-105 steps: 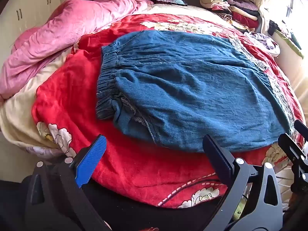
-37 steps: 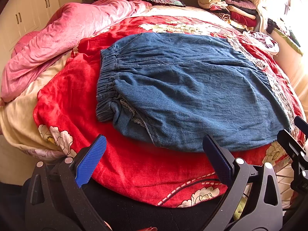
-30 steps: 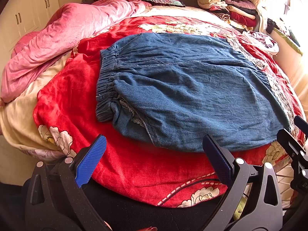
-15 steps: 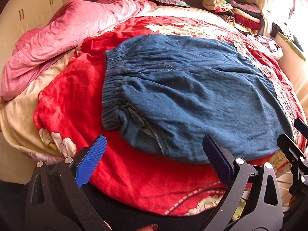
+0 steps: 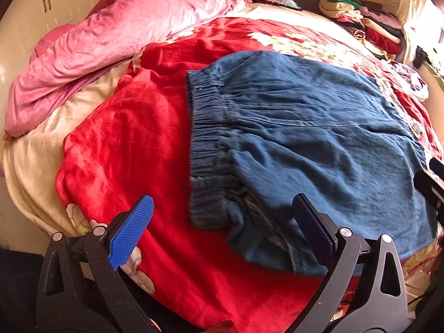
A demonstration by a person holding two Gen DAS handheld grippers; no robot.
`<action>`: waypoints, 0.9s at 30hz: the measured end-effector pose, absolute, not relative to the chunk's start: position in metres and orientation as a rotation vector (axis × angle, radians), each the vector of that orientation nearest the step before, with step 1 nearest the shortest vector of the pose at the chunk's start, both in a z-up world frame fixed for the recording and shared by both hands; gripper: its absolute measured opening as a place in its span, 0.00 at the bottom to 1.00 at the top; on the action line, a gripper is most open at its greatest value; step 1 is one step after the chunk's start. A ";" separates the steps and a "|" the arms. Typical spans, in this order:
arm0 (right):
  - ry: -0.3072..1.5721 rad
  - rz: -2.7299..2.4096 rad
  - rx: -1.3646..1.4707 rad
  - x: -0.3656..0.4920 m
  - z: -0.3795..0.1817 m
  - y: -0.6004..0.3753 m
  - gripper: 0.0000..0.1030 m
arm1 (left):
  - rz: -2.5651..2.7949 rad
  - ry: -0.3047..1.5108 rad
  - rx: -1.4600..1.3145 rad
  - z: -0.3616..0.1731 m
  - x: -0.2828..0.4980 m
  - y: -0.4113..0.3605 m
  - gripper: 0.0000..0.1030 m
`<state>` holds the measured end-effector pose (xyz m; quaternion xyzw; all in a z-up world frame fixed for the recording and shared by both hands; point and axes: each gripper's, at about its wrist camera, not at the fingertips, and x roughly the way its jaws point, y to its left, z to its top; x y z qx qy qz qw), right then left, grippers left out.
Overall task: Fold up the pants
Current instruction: 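Lower the left tool onto the elastic waistband and close on it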
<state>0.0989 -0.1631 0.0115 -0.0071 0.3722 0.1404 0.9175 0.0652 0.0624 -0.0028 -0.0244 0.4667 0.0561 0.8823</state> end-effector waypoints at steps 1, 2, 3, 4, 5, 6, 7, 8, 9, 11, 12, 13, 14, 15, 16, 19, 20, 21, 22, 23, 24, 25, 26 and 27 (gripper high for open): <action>0.767 0.289 -0.016 0.104 0.011 -0.162 0.96 | 0.119 0.975 -0.055 -0.004 0.068 0.065 0.91; 0.770 0.300 -0.010 0.113 0.012 -0.161 0.96 | 0.122 0.979 -0.060 -0.004 0.072 0.067 0.91; 0.772 0.300 -0.013 0.120 0.012 -0.160 0.96 | 0.124 0.982 -0.066 -0.005 0.075 0.069 0.91; 0.771 0.294 -0.022 0.127 0.012 -0.158 0.96 | 0.125 0.985 -0.070 -0.006 0.078 0.071 0.91; 0.765 0.291 -0.031 0.136 0.012 -0.157 0.96 | 0.127 0.989 -0.072 -0.007 0.082 0.073 0.91; 0.766 0.292 -0.034 0.143 0.012 -0.156 0.96 | 0.126 0.994 -0.075 -0.007 0.086 0.075 0.91; 0.770 0.293 -0.035 0.150 0.012 -0.155 0.96 | 0.126 0.996 -0.077 -0.008 0.088 0.076 0.91; 0.771 0.296 -0.043 0.159 0.012 -0.153 0.96 | 0.130 1.001 -0.078 -0.009 0.093 0.077 0.91; 0.773 0.298 -0.053 0.165 0.012 -0.152 0.96 | 0.134 1.004 -0.077 -0.009 0.097 0.079 0.91; 0.774 0.297 -0.079 0.178 0.012 -0.147 0.96 | 0.134 1.010 -0.075 -0.010 0.104 0.081 0.91; 0.772 0.301 -0.091 0.183 0.012 -0.144 0.96 | 0.134 1.016 -0.075 -0.010 0.111 0.083 0.91; 0.773 0.303 -0.101 0.189 0.012 -0.142 0.96 | 0.134 1.018 -0.074 -0.011 0.115 0.084 0.91; 0.773 0.307 -0.109 0.196 0.012 -0.140 0.96 | 0.133 1.019 -0.073 -0.011 0.119 0.086 0.91; 0.775 0.317 -0.117 0.202 0.012 -0.138 0.96 | 0.132 1.020 -0.072 -0.011 0.123 0.087 0.91; 0.776 0.323 -0.123 0.207 0.012 -0.137 0.96 | 0.132 1.023 -0.070 -0.011 0.129 0.089 0.91; 0.789 0.330 -0.151 0.229 0.009 -0.131 0.96 | 0.120 1.030 -0.074 -0.011 0.145 0.093 0.91; 0.794 0.333 -0.161 0.235 0.008 -0.129 0.96 | 0.112 1.034 -0.076 -0.011 0.151 0.095 0.91; 0.796 0.337 -0.172 0.241 0.007 -0.127 0.96 | 0.107 1.036 -0.080 -0.011 0.157 0.097 0.91; 0.797 0.337 -0.183 0.247 0.006 -0.125 0.96 | 0.108 1.035 -0.083 -0.010 0.164 0.100 0.91; 0.802 0.341 -0.198 0.254 0.005 -0.123 0.96 | 0.107 1.032 -0.081 -0.009 0.170 0.103 0.91; 0.810 0.359 -0.212 0.261 0.003 -0.120 0.96 | 0.106 1.032 -0.077 -0.010 0.176 0.105 0.91; 0.822 0.376 -0.229 0.269 0.000 -0.116 0.96 | 0.114 1.034 -0.074 -0.010 0.185 0.109 0.91; 0.832 0.388 -0.241 0.275 -0.002 -0.113 0.96 | 0.114 1.033 -0.075 -0.011 0.189 0.111 0.91; 0.838 0.396 -0.247 0.280 -0.004 -0.110 0.96 | 0.109 1.034 -0.081 -0.012 0.196 0.115 0.91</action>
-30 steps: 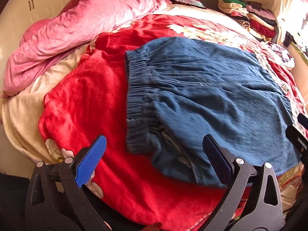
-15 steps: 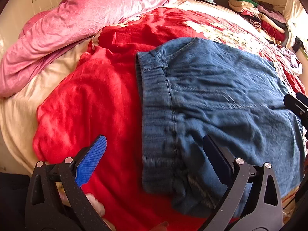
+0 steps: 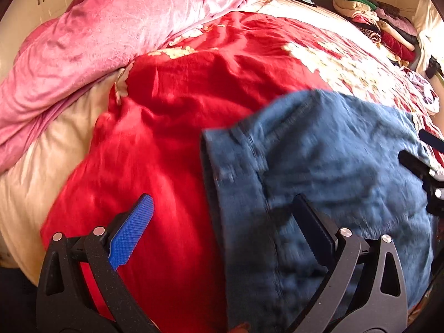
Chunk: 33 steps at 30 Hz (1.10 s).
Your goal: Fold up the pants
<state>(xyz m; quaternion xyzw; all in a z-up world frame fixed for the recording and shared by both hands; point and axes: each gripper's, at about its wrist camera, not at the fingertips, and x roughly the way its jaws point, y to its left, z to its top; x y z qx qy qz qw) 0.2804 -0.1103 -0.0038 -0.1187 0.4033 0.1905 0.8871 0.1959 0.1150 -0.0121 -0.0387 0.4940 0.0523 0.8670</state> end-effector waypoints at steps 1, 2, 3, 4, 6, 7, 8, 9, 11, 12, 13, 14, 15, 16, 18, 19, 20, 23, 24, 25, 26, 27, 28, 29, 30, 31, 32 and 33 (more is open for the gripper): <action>0.845 0.397 -0.249 0.286 -0.006 -0.109 0.96 | 0.112 1.039 -0.085 -0.013 0.202 0.118 0.91; 0.858 0.403 -0.251 0.294 -0.009 -0.107 0.96 | 0.113 1.041 -0.086 -0.015 0.205 0.121 0.91; 0.868 0.409 -0.251 0.300 -0.011 -0.106 0.96 | 0.115 1.045 -0.088 -0.017 0.212 0.124 0.91; 0.876 0.406 -0.253 0.306 -0.012 -0.104 0.96 | 0.111 1.044 -0.089 -0.018 0.216 0.126 0.91; 0.887 0.422 -0.260 0.316 -0.014 -0.100 0.96 | 0.068 1.037 -0.098 -0.019 0.225 0.128 0.91; 0.888 0.428 -0.263 0.321 -0.015 -0.099 0.96 | 0.051 1.036 -0.102 -0.020 0.229 0.129 0.91; 0.891 0.440 -0.267 0.327 -0.015 -0.097 0.96 | 0.044 1.037 -0.104 -0.021 0.233 0.130 0.91; 0.894 0.448 -0.270 0.333 -0.016 -0.095 0.96 | 0.040 1.039 -0.106 -0.022 0.237 0.131 0.91; 0.904 0.455 -0.283 0.343 -0.018 -0.093 0.96 | 0.030 1.045 -0.106 -0.025 0.244 0.131 0.91; 0.910 0.454 -0.295 0.348 -0.020 -0.091 0.96 | 0.017 1.044 -0.109 -0.027 0.246 0.131 0.89; 0.919 0.459 -0.306 0.352 -0.021 -0.089 0.96 | 0.007 1.042 -0.112 -0.027 0.247 0.131 0.81; 0.925 0.467 -0.318 0.355 -0.022 -0.087 0.96 | -0.009 1.041 -0.120 -0.028 0.247 0.131 0.76; 0.926 0.471 -0.332 0.357 -0.023 -0.085 0.96 | -0.031 1.037 -0.133 -0.028 0.247 0.130 0.66; 0.927 0.476 -0.345 0.358 -0.024 -0.082 0.96 | -0.052 1.031 -0.144 -0.027 0.246 0.130 0.57; 0.922 0.486 -0.371 0.360 -0.025 -0.077 0.96 | -0.070 1.020 -0.135 -0.026 0.246 0.126 0.49; 0.920 0.493 -0.382 0.360 -0.025 -0.074 0.96 | -0.068 1.013 -0.116 -0.026 0.247 0.124 0.42; 0.915 0.506 -0.397 0.361 -0.024 -0.070 0.96 | -0.074 1.007 -0.106 -0.024 0.246 0.122 0.37; 0.916 0.535 -0.440 0.362 -0.025 -0.059 0.96 | -0.098 0.975 -0.087 -0.014 0.239 0.119 0.30; 0.923 0.546 -0.453 0.364 -0.026 -0.055 0.96 | -0.106 0.964 -0.082 -0.010 0.235 0.118 0.29; 0.927 0.553 -0.463 0.366 -0.027 -0.052 0.96 | -0.116 0.943 -0.076 -0.004 0.231 0.117 0.29; 0.929 0.562 -0.472 0.368 -0.029 -0.049 0.96 | -0.123 0.928 -0.074 0.000 0.227 0.117 0.28; 0.931 0.571 -0.479 0.369 -0.030 -0.047 0.96 | -0.136 0.909 -0.076 0.006 0.221 0.116 0.27; 0.933 0.579 -0.489 0.370 -0.032 -0.044 0.95 | -0.144 0.901 -0.078 0.009 0.219 0.115 0.27; 0.934 0.590 -0.505 0.371 -0.034 -0.042 0.95 | -0.154 0.894 -0.080 0.011 0.216 0.115 0.27; 0.925 0.603 -0.524 0.369 -0.036 -0.039 0.92 | -0.167 0.886 -0.082 0.014 0.212 0.113 0.26; 0.904 0.628 -0.550 0.366 -0.036 -0.037 0.83 | -0.172 0.882 -0.080 0.015 0.210 0.113 0.26; 0.897 0.648 -0.553 0.363 -0.036 -0.036 0.75 | -0.178 0.880 -0.076 0.016 0.208 0.112 0.26; 0.895 0.674 -0.544 0.359 -0.035 -0.035 0.59 | -0.182 0.878 -0.074 0.017 0.207 0.111 0.26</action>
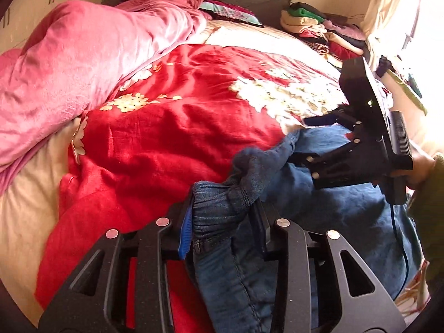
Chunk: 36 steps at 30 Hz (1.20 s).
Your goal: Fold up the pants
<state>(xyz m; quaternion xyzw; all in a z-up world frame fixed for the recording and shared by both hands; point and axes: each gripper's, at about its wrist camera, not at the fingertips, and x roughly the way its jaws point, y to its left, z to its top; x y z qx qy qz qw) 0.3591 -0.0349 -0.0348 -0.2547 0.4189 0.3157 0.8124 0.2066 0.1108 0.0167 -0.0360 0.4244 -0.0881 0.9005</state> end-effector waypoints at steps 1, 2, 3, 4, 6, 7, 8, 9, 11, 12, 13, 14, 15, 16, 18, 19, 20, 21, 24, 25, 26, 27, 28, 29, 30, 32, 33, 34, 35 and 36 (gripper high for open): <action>0.894 0.693 -0.535 0.355 -0.034 -0.034 0.45 | -0.185 0.875 -0.074 0.017 0.205 0.110 0.26; 0.884 0.704 -0.538 0.349 -0.033 -0.033 0.40 | -0.183 0.874 -0.070 0.017 0.204 0.110 0.26; 0.868 0.703 -0.550 0.343 -0.032 -0.033 0.27 | -0.180 0.873 -0.070 0.017 0.203 0.110 0.26; 0.857 0.699 -0.559 0.337 -0.031 -0.033 0.17 | -0.175 0.869 -0.073 0.017 0.202 0.111 0.26; 0.833 0.674 -0.551 0.324 -0.026 -0.039 0.10 | -0.166 0.863 -0.074 0.017 0.200 0.113 0.26; 0.822 0.668 -0.524 0.318 -0.021 -0.046 0.06 | -0.161 0.859 -0.076 0.017 0.198 0.114 0.26; 0.809 0.661 -0.484 0.311 -0.014 -0.054 0.05 | -0.159 0.855 -0.078 0.018 0.194 0.115 0.26; 0.797 0.654 -0.447 0.304 -0.008 -0.062 0.05 | -0.158 0.852 -0.077 0.018 0.192 0.115 0.26; 0.772 0.639 -0.397 0.289 0.003 -0.074 0.05 | -0.161 0.843 -0.077 0.019 0.186 0.114 0.26; 0.759 0.632 -0.377 0.279 0.008 -0.079 0.05 | -0.163 0.839 -0.074 0.020 0.184 0.113 0.26; 0.749 0.627 -0.359 0.269 0.012 -0.084 0.05 | -0.165 0.830 -0.070 0.022 0.180 0.111 0.26; 0.742 0.624 -0.348 0.262 0.015 -0.087 0.05 | -0.167 0.822 -0.064 0.024 0.176 0.110 0.26; 0.735 0.623 -0.328 0.251 0.018 -0.091 0.05 | -0.169 0.815 -0.057 0.025 0.172 0.107 0.26; 0.730 0.623 -0.313 0.240 0.021 -0.096 0.05 | -0.173 0.806 -0.050 0.026 0.167 0.105 0.26; 0.720 0.620 -0.288 0.223 0.024 -0.103 0.05 | -0.186 0.796 -0.043 0.028 0.157 0.102 0.26; 0.718 0.620 -0.271 0.212 0.025 -0.108 0.05 | -0.191 0.787 -0.042 0.029 0.150 0.101 0.26; 0.716 0.615 -0.265 0.204 0.025 -0.111 0.05 | -0.198 0.780 -0.047 0.030 0.145 0.100 0.26; 0.713 0.608 -0.260 0.195 0.025 -0.113 0.05 | -0.207 0.774 -0.053 0.031 0.139 0.099 0.26; 0.710 0.597 -0.232 0.169 0.026 -0.121 0.05 | -0.237 0.760 -0.056 0.032 0.121 0.095 0.26; 0.707 0.594 -0.228 0.160 0.027 -0.124 0.05 | -0.248 0.756 -0.052 0.032 0.113 0.093 0.26; 0.707 0.589 -0.232 0.150 0.028 -0.125 0.05 | -0.259 0.753 -0.048 0.032 0.106 0.092 0.27; 0.704 0.582 -0.241 0.139 0.029 -0.126 0.05 | -0.272 0.750 -0.038 0.032 0.097 0.091 0.27; 0.703 0.579 -0.248 0.133 0.029 -0.127 0.05 | -0.277 0.749 -0.032 0.031 0.091 0.090 0.27; 0.707 0.579 -0.261 0.123 0.029 -0.125 0.05 | -0.279 0.751 -0.028 0.030 0.084 0.090 0.27; 0.711 0.583 -0.270 0.115 0.028 -0.124 0.05 | -0.279 0.755 -0.026 0.029 0.078 0.089 0.27; 0.725 0.595 -0.283 0.096 0.026 -0.121 0.05 | -0.284 0.766 -0.033 0.026 0.066 0.092 0.27; 0.735 0.602 -0.287 0.088 0.023 -0.120 0.05 | -0.288 0.775 -0.032 0.023 0.060 0.094 0.27; 0.744 0.606 -0.290 0.082 0.021 -0.119 0.05 | -0.291 0.782 -0.033 0.022 0.057 0.094 0.28; 0.756 0.614 -0.294 0.074 0.018 -0.117 0.05 | -0.294 0.791 -0.033 0.019 0.052 0.095 0.28; 0.770 0.621 -0.293 0.069 0.015 -0.116 0.05 | -0.294 0.800 -0.029 0.017 0.048 0.095 0.28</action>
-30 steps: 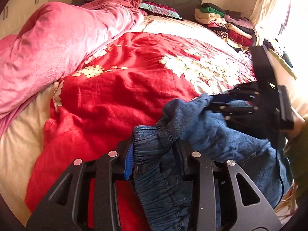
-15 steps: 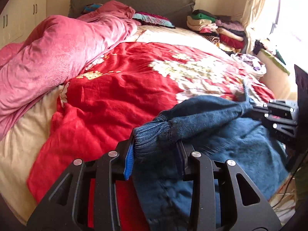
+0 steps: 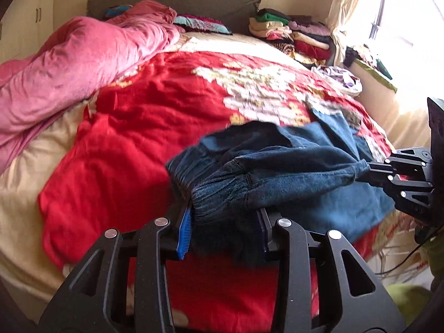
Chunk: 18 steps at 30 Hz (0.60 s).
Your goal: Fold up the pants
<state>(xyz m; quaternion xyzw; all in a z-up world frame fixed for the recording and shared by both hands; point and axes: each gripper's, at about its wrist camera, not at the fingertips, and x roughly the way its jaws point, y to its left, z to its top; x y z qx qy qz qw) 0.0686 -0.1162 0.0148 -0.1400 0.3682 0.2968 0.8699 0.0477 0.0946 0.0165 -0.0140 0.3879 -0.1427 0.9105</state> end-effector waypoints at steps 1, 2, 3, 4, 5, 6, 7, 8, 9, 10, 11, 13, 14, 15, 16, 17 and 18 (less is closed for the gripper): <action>0.783 0.624 -0.290 0.064 0.011 -0.116 0.05 | -0.298 0.810 -0.022 0.013 0.043 0.094 0.28; 0.797 0.631 -0.290 0.058 0.007 -0.115 0.05 | -0.299 0.819 -0.020 0.010 0.040 0.095 0.28; 0.809 0.638 -0.288 0.055 0.004 -0.114 0.05 | -0.296 0.828 -0.019 0.007 0.038 0.095 0.28; 0.822 0.645 -0.286 0.052 0.000 -0.114 0.05 | -0.297 0.844 -0.021 0.001 0.037 0.096 0.28; 0.834 0.644 -0.291 0.050 -0.005 -0.113 0.05 | -0.298 0.851 -0.024 -0.001 0.035 0.096 0.28; 0.846 0.642 -0.293 0.050 -0.009 -0.111 0.06 | -0.296 0.860 -0.029 -0.003 0.035 0.097 0.30; 0.861 0.643 -0.298 0.049 -0.014 -0.110 0.06 | -0.290 0.872 -0.029 -0.006 0.035 0.096 0.31; 0.871 0.640 -0.309 0.048 -0.019 -0.107 0.06 | -0.286 0.879 -0.024 -0.008 0.035 0.096 0.32; 0.875 0.642 -0.319 0.047 -0.023 -0.105 0.06 | -0.280 0.882 -0.023 -0.008 0.034 0.097 0.34; 0.878 0.645 -0.331 0.045 -0.027 -0.103 0.06 | -0.272 0.887 -0.024 -0.007 0.033 0.099 0.37; 0.876 0.646 -0.342 0.044 -0.029 -0.101 0.06 | -0.270 0.890 -0.027 -0.007 0.031 0.101 0.38; 0.877 0.651 -0.342 0.042 -0.030 -0.100 0.06 | -0.243 0.898 -0.029 -0.004 0.024 0.108 0.42; 0.878 0.650 -0.337 0.043 -0.031 -0.101 0.06 | -0.233 0.894 -0.024 -0.001 0.020 0.112 0.43; 0.883 0.648 -0.330 0.044 -0.032 -0.102 0.06 | -0.213 0.888 -0.021 0.003 0.014 0.118 0.43; 0.888 0.649 -0.323 0.045 -0.034 -0.102 0.06 | -0.194 0.883 -0.023 0.007 0.010 0.123 0.43; 0.890 0.651 -0.321 0.045 -0.035 -0.102 0.06 | -0.186 0.875 -0.032 0.011 0.008 0.127 0.43; 0.892 0.656 -0.322 0.045 -0.036 -0.101 0.08 | -0.183 0.865 -0.050 0.017 0.005 0.131 0.43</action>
